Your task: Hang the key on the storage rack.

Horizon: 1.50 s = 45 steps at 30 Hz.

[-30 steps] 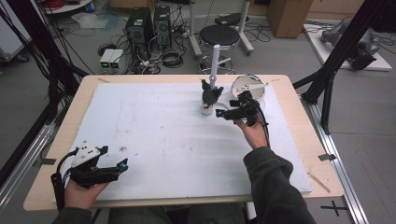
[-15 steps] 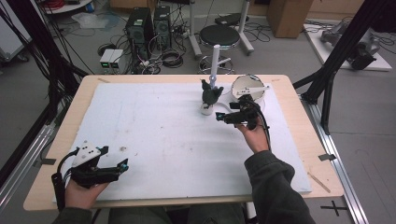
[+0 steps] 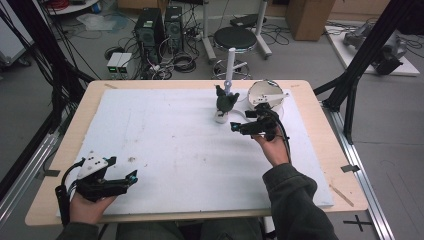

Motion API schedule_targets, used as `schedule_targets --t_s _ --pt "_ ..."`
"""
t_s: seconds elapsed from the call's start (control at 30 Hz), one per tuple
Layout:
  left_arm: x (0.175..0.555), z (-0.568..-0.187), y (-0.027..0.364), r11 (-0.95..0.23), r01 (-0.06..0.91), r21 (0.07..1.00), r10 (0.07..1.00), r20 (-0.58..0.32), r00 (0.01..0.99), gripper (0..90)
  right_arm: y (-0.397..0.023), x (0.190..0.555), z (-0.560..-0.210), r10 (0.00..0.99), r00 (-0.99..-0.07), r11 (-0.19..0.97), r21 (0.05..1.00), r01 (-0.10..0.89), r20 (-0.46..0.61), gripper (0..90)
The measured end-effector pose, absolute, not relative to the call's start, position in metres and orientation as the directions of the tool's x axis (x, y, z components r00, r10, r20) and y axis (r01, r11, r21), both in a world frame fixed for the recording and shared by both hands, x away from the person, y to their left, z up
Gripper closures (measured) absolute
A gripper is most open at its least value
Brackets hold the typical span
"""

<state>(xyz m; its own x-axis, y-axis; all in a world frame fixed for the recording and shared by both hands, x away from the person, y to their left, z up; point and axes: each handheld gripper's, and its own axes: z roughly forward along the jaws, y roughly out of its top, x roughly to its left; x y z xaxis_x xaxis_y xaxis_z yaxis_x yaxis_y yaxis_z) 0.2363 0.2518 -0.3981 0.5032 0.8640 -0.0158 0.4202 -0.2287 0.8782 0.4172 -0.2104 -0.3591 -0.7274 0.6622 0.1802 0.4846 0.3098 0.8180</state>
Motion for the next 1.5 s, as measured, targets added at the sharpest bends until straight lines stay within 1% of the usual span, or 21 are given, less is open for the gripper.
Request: schedule_targets --t_s 0.37,0.93,1.03,1.5 --pt "0.237 -0.398 0.251 -0.223 0.422 0.879 0.864 -0.023 0.503 15.6 -0.215 0.41 -0.37 0.659 -0.728 0.309 0.814 0.492 0.19 11.8" --pt "0.237 -0.398 0.251 -0.224 0.426 0.877 0.864 -0.023 0.502 15.6 -0.213 0.393 -0.361 0.641 -0.747 0.319 0.823 0.47 0.179 11.6" --pt "0.237 -0.398 0.25 -0.221 0.426 0.877 0.866 -0.025 0.5 15.6 -0.214 0.39 -0.361 0.638 -0.752 0.319 0.832 0.453 0.165 11.6" --pt "0.237 -0.399 0.25 -0.227 0.429 0.875 0.863 -0.023 0.504 15.6 -0.224 0.377 -0.387 0.646 -0.738 0.309 0.817 0.487 0.196 11.6"
